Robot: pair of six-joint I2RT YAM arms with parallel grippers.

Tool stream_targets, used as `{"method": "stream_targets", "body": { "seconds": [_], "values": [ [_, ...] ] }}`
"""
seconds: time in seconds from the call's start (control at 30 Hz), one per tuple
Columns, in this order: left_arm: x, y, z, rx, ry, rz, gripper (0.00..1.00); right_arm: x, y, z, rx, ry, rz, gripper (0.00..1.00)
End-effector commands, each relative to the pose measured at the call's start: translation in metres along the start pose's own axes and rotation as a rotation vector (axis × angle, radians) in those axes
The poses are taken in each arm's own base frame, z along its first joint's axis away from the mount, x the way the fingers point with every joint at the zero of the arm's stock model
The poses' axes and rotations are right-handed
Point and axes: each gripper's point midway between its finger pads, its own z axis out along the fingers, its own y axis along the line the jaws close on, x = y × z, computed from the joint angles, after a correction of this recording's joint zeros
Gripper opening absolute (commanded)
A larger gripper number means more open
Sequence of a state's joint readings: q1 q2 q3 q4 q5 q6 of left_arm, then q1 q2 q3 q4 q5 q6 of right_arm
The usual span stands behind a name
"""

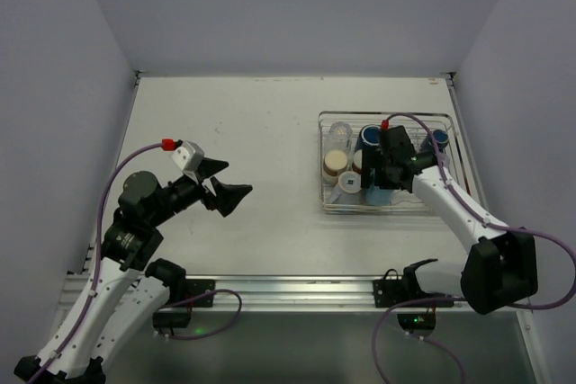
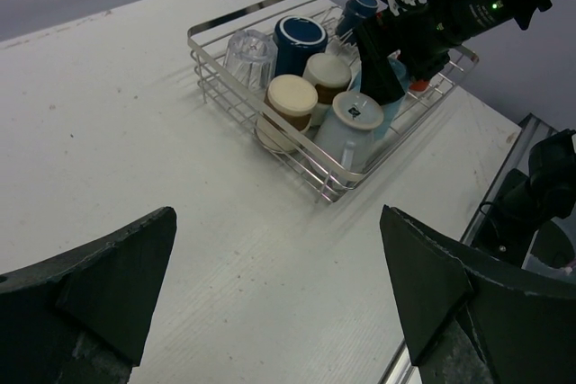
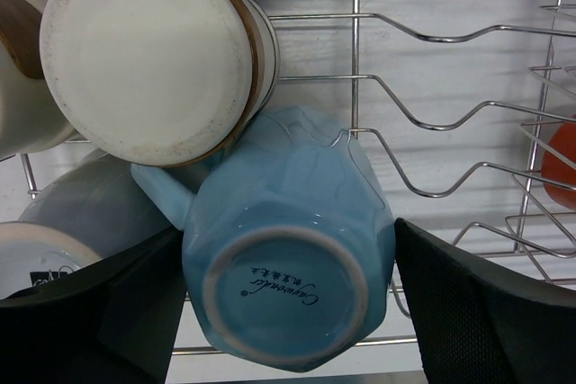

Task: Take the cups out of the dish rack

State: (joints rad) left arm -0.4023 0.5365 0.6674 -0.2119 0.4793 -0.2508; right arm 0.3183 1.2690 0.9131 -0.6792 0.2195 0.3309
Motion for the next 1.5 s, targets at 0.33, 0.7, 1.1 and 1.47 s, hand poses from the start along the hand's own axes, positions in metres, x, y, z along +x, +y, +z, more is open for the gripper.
{"method": "stream_targets", "body": {
  "seconds": [0.33, 0.7, 1.1, 1.47],
  "values": [
    [-0.002, 0.0, 0.001, -0.005, 0.004, 0.005, 1.0, -0.038, -0.002, -0.019, 0.037, -0.156, 0.007, 0.35],
    [-0.005, -0.02, 0.017, 0.118, 0.025, -0.161, 1.0, -0.07, 0.004, -0.099, -0.144, -0.449, 0.138, 0.15],
    [-0.015, -0.072, 0.034, 0.466, -0.024, -0.359, 0.61, -0.09, 0.042, -0.201, -0.584, -0.722, 0.271, 0.12],
    [-0.013, -0.114, 0.095, 0.549, 0.016, -0.367, 0.71, -0.076, 0.121, -0.248, -1.2, -0.647, 0.287, 0.07]
  ]
}}
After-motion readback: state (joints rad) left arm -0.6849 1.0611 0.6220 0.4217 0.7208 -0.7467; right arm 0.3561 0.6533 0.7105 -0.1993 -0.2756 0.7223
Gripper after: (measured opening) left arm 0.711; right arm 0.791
